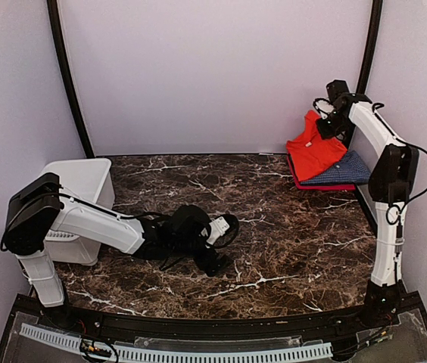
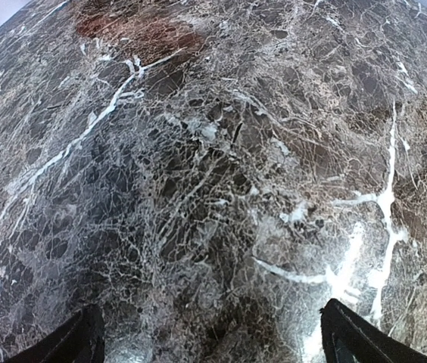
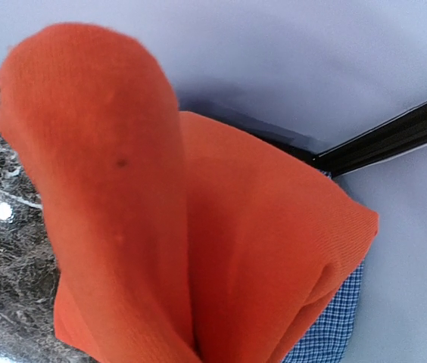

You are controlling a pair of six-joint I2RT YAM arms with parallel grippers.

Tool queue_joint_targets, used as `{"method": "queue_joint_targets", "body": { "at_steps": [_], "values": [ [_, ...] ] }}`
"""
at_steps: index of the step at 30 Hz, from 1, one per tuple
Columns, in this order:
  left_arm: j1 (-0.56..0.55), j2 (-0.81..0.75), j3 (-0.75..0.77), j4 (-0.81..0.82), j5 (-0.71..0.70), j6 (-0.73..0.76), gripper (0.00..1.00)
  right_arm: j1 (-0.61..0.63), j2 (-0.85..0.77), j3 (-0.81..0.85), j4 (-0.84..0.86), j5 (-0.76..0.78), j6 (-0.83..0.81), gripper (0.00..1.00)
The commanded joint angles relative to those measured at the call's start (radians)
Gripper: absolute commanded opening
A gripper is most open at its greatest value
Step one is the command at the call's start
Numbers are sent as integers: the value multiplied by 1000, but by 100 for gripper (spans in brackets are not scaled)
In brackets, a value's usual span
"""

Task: Fold and stack the mixed laundry pile
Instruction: Place the square-folded T-shirt at the corner of the board.

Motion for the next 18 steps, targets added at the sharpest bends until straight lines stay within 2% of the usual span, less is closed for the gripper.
{"method": "queue_joint_targets", "body": {
  "at_steps": [1, 7, 18],
  "values": [
    [11, 6, 30, -27, 2, -2, 99, -18, 14, -18, 200, 65, -88, 0],
    [17, 17, 32, -37, 6, -14, 99, -49, 66, -34, 265, 72, -113, 0],
    [50, 25, 32, -66, 9, -15, 99, -131, 122, -156, 337, 99, -37, 0]
  ]
}}
